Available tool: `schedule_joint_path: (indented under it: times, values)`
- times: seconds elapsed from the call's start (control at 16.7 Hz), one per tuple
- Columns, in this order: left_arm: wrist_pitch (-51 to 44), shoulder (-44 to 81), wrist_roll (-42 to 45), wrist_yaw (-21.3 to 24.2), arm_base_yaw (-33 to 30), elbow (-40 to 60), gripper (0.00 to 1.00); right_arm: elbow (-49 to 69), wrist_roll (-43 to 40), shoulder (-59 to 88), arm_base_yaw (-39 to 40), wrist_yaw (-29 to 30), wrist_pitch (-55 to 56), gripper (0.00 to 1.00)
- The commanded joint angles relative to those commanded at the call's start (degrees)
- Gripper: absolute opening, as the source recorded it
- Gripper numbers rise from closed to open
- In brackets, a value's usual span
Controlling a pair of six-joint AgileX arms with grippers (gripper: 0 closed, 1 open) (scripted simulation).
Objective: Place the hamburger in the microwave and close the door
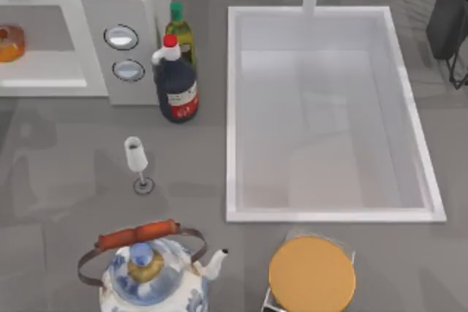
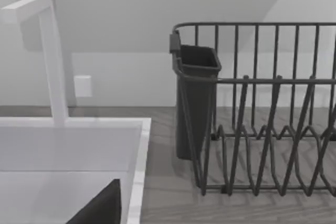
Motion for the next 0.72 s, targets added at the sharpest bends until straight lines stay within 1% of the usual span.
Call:
schedule_joint_path:
  times: [0.36, 0.72]
  values:
    - [-7.93, -2.23, 0.7, 0.68, 3.33, -0.02, 1.0, 0.0, 0.0, 0.0, 0.0, 0.0, 0.0, 1.0]
    - [-8.83, -2.52, 0.79, 0.76, 3.73, -0.07, 1.0, 0.0, 0.0, 0.0, 0.0, 0.0, 0.0, 1.0]
